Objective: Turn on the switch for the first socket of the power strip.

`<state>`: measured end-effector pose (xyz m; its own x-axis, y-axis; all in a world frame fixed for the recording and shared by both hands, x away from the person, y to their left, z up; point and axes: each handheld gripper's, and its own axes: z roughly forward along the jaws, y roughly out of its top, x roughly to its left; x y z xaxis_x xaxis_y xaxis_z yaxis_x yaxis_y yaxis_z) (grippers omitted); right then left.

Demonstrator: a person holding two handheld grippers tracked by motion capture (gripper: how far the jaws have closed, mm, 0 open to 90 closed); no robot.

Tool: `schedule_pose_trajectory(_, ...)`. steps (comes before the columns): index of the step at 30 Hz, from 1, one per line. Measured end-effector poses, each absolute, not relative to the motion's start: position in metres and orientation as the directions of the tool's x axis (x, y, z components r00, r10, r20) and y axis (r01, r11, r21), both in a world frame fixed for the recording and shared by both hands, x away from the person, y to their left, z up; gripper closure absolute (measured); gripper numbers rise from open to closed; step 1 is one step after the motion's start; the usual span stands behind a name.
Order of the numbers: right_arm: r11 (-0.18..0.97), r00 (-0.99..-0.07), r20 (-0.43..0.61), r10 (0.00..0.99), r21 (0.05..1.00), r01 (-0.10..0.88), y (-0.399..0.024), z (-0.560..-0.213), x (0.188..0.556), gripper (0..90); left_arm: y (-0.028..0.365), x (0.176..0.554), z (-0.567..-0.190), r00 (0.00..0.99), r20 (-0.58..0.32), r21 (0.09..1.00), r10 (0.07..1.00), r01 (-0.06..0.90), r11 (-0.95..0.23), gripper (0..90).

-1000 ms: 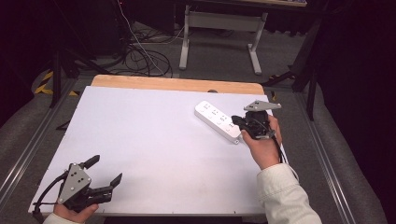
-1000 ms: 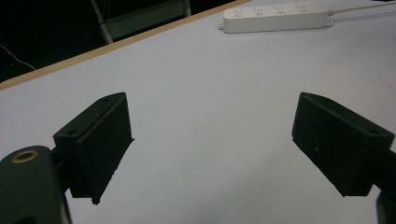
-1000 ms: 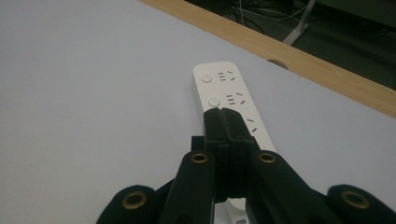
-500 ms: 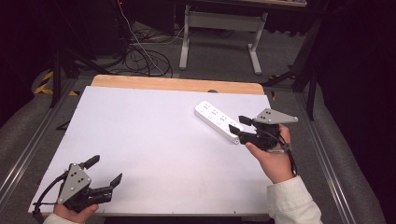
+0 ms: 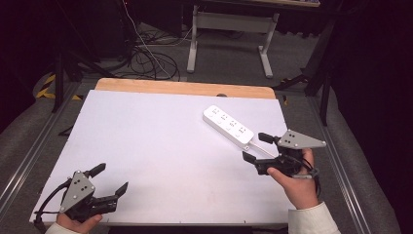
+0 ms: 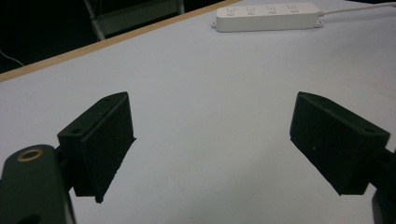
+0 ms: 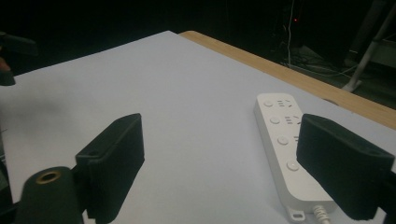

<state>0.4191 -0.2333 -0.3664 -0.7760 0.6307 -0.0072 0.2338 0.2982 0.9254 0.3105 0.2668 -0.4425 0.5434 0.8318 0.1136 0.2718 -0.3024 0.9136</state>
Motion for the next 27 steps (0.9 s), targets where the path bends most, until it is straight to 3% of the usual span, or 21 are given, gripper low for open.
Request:
schedule_pose_trajectory(8, 0.321, -0.814, -0.02, 0.581, 0.924, 0.207, -0.24, -0.385, 0.407, 10.2, 0.266, 0.31, -0.442, 0.544, 0.119, 0.912, 0.83, 0.27, -0.308, 14.6)
schedule_pose_trajectory(27, 0.344, -0.825, 0.033, 0.564, 0.899, 0.271, -0.249, -0.448, 0.4, 9.7, 0.266, 0.31, -0.443, 0.534, 0.132, 0.911, 0.835, 0.267, -0.315, 15.2)
